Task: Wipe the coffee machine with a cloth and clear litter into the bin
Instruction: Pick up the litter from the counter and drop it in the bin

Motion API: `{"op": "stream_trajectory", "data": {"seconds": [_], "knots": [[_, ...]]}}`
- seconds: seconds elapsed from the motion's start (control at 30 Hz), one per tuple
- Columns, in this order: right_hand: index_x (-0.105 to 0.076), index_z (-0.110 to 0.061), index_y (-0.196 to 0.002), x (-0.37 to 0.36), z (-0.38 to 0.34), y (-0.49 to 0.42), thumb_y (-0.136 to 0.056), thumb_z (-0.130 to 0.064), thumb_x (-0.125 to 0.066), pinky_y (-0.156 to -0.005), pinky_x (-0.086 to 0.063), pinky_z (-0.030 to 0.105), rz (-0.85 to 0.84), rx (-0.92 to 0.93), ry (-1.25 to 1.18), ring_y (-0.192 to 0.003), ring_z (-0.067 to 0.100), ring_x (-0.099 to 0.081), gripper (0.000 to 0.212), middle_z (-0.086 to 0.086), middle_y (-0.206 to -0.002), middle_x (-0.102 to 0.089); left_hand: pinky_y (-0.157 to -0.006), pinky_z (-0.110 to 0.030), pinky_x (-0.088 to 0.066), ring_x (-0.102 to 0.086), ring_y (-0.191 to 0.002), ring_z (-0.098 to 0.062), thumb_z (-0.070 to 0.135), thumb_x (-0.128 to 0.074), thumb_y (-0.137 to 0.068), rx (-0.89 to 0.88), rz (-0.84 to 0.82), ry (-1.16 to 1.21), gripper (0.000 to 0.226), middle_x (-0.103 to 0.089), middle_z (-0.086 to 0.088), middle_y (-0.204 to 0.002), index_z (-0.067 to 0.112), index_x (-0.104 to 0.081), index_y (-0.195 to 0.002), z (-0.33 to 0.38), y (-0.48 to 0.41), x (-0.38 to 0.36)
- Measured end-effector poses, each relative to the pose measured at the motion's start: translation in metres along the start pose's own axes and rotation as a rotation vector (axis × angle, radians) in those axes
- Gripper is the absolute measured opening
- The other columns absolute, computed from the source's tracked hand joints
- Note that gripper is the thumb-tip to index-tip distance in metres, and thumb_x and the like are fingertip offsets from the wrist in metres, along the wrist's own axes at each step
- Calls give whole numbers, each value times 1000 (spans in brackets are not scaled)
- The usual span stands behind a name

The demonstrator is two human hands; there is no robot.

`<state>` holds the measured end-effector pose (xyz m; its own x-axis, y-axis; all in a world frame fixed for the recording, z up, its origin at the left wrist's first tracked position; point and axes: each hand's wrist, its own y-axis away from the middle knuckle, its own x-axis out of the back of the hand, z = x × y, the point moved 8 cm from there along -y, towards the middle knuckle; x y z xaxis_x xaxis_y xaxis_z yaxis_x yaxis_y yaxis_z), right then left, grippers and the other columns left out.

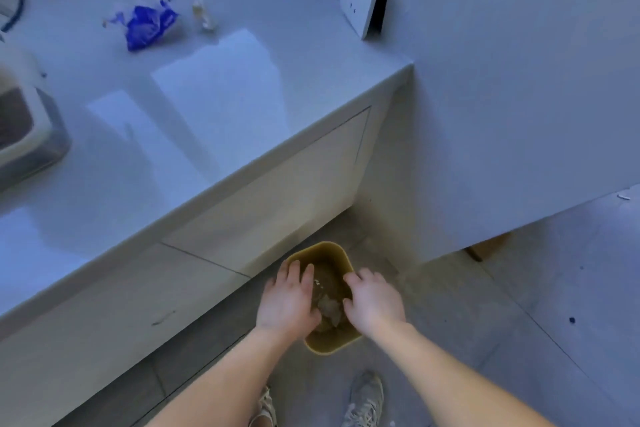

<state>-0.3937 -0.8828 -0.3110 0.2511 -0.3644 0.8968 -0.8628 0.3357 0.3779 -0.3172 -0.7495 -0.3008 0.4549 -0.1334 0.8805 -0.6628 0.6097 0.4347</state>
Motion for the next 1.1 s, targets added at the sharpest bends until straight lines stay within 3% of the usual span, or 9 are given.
{"op": "stream_trajectory", "data": {"seconds": [0.33,0.47,0.63,0.93,1.1], "knots": [[-51,-33,-130,137,-34,54,-92,-46,-54,-83,-53,30,113,97,7,-105,16,-56,40,-5,-122,-58,-118,-49,-23,-16,-150,-28,54,-52,-84,72,138,18,83,-24,-7,-161,27,-16,-154,15,76,135],[-48,-30,-136,181,-52,60,-92,-44,-52,-89,-53,37,142,143,46,-115,22,-53,46,-1,-131,-55,-121,-49,-17,-7,-153,-27,50,-51,-87,89,194,20,83,-14,-9,-165,25,-12,-156,15,97,178],[-49,-28,-134,229,-78,62,-91,-43,-51,-86,-52,38,202,224,107,-112,25,-53,46,1,-127,-56,-123,-47,-14,-3,-154,-27,49,-49,-88,109,291,-8,84,-10,-9,-166,24,-9,-157,13,120,221],[-50,-26,-133,275,-119,62,-91,-44,-56,-87,-51,36,274,314,166,-112,24,-55,47,2,-128,-57,-113,-45,-32,-23,-146,-27,52,-50,-85,155,457,-40,80,-29,-9,-156,22,-19,-153,-18,142,281],[-48,-26,-137,295,-146,45,-90,-44,-56,-89,-51,37,301,310,167,-114,24,-55,51,1,-129,-58,-110,-46,-33,-24,-144,-29,49,-51,-85,152,466,-20,77,-30,-10,-153,21,-21,-151,-48,128,305]]}}
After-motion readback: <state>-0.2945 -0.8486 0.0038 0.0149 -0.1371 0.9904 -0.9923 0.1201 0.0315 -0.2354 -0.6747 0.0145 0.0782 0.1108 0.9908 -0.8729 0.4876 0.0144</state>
